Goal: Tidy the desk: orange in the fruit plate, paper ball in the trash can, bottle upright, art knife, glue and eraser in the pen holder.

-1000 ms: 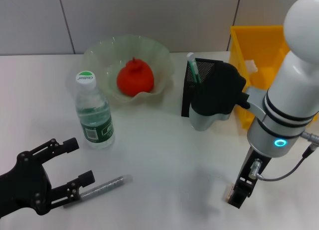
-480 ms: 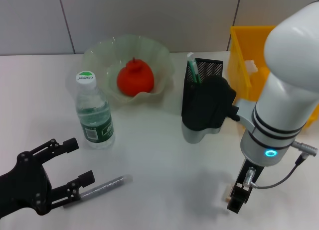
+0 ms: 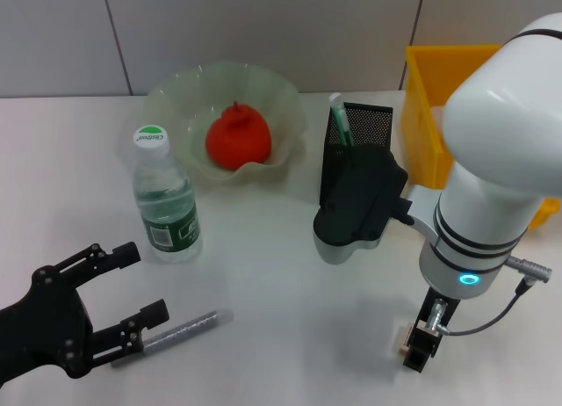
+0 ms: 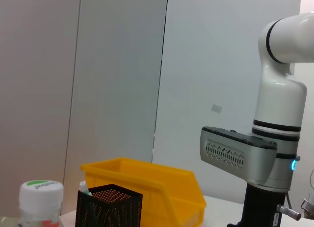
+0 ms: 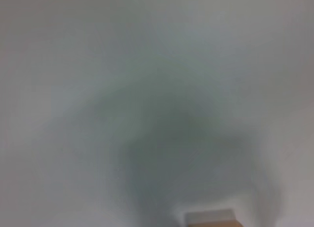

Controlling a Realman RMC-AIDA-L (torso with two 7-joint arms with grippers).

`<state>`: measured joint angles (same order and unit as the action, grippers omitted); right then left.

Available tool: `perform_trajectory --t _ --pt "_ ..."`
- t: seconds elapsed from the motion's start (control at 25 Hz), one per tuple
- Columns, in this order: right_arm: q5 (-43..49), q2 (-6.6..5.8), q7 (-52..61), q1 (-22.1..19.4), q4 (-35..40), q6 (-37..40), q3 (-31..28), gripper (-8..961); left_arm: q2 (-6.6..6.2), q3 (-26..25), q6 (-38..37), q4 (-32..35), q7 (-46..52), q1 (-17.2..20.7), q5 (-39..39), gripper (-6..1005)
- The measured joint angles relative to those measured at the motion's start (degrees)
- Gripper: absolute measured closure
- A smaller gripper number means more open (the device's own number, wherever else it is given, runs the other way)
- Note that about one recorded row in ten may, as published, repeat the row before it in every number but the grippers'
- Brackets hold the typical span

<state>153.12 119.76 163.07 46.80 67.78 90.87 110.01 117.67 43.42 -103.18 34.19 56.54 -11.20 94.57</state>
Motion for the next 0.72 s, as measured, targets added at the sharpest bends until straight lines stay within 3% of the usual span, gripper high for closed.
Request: perform_trajectory --t 0.36,0.6,0.72 --pt "-1.5 0.03 -0.3 -0.2 -0.8 -0.9 0.0 312 0.01 0.0 0.1 0.0 0.0 0.1 0.0 199" --pt "-1.6 0.03 -0.7 -0.4 -0.8 -1.2 -0.1 541 0.1 0.0 0.4 0.0 0.0 0.1 0.0 199" --pt "-1.7 0.0 -1.1 -0.6 -0.3 -0.7 -0.8 544 0.1 0.0 0.4 0.0 0.0 0.1 0.0 199"
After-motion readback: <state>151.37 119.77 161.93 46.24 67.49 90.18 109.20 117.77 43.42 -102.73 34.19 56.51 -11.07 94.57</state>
